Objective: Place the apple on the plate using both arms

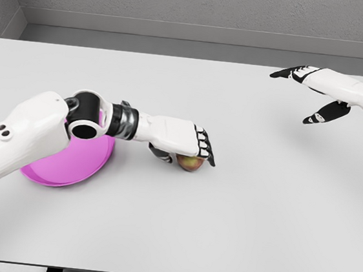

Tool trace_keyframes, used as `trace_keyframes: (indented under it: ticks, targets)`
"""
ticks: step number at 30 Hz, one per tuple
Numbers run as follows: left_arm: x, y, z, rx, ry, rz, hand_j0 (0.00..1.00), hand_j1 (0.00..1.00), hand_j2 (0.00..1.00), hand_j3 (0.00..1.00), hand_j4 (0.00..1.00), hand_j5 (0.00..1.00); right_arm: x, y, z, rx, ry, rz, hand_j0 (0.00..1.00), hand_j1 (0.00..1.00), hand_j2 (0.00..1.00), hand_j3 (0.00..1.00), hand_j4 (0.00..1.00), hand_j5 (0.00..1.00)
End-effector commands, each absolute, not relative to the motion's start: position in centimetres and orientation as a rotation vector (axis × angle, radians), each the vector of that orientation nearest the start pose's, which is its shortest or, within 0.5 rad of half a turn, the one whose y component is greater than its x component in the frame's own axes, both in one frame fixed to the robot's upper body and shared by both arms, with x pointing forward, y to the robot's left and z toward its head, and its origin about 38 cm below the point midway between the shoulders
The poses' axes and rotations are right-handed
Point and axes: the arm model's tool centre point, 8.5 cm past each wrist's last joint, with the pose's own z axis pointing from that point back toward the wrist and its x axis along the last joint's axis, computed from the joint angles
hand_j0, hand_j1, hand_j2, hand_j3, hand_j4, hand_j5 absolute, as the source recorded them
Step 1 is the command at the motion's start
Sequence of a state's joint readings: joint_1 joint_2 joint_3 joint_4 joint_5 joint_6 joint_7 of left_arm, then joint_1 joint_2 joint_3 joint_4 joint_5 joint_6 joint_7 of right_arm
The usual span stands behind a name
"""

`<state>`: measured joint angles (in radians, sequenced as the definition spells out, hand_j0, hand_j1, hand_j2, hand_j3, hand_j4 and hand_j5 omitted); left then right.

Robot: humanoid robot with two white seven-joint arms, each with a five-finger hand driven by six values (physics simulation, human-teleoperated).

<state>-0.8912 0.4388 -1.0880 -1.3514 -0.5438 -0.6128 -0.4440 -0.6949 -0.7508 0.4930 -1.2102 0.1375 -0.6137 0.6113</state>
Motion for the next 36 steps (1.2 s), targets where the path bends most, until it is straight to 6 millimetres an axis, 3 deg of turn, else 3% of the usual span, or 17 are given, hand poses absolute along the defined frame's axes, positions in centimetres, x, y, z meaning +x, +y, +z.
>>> trace_keyframes:
  ticks: [1, 3, 7, 20, 25, 27, 32, 36]
  targets:
    - [42.6, 8.9, 16.0, -0.093, 1.730, 2.853, 0.84, 0.84, 0.84, 0.84, 0.84, 0.84, 47.0, -34.5, 23.9, -0.289, -1.549, 1.730, 1.00, 1.00, 1.00, 1.00, 1.00, 1.00]
    - [42.6, 9.0, 15.8, -0.088, 1.700, 2.872, 0.74, 0.74, 0.74, 0.74, 0.74, 0.74, 47.0, -34.5, 23.9, -0.288, -1.550, 1.731, 1.00, 1.00, 1.00, 1.00, 1.00, 1.00]
    - [42.5, 9.0, 15.7, -0.084, 1.695, 2.874, 0.63, 0.63, 0.63, 0.63, 0.63, 0.63, 47.0, -34.5, 23.9, -0.288, -1.550, 1.731, 1.00, 1.00, 1.00, 1.00, 1.00, 1.00]
    - [42.4, 8.9, 15.7, -0.079, 1.684, 2.877, 0.48, 0.48, 0.48, 0.48, 0.48, 0.48, 47.0, -34.4, 24.0, -0.288, -1.552, 1.729, 1.00, 1.00, 1.00, 1.00, 1.00, 1.00]
    - [43.7, 9.5, 18.8, -0.125, 1.735, 2.841, 0.42, 0.42, 0.42, 0.42, 0.42, 0.42, 47.0, -34.4, 23.9, -0.288, -1.551, 1.729, 1.00, 1.00, 1.00, 1.00, 1.00, 1.00]
    - [44.2, 11.5, 20.5, -0.151, 1.772, 2.842, 0.42, 0.42, 0.42, 0.42, 0.42, 0.42, 47.0, -34.4, 24.0, -0.288, -1.554, 1.728, 1.00, 1.00, 1.00, 1.00, 1.00, 1.00]
    - [43.4, 26.5, 26.1, -0.464, 1.828, 2.980, 0.42, 0.42, 0.42, 0.42, 0.42, 0.42, 47.1, -34.3, 24.1, -0.289, -1.557, 1.729, 1.00, 1.00, 1.00, 1.00, 1.00, 1.00]
    - [42.4, 31.2, 25.9, -0.559, 1.765, 3.091, 0.43, 0.43, 0.43, 0.43, 0.43, 0.43, 47.1, -34.3, 24.2, -0.289, -1.560, 1.729, 1.00, 1.00, 1.00, 1.00, 1.00, 1.00]
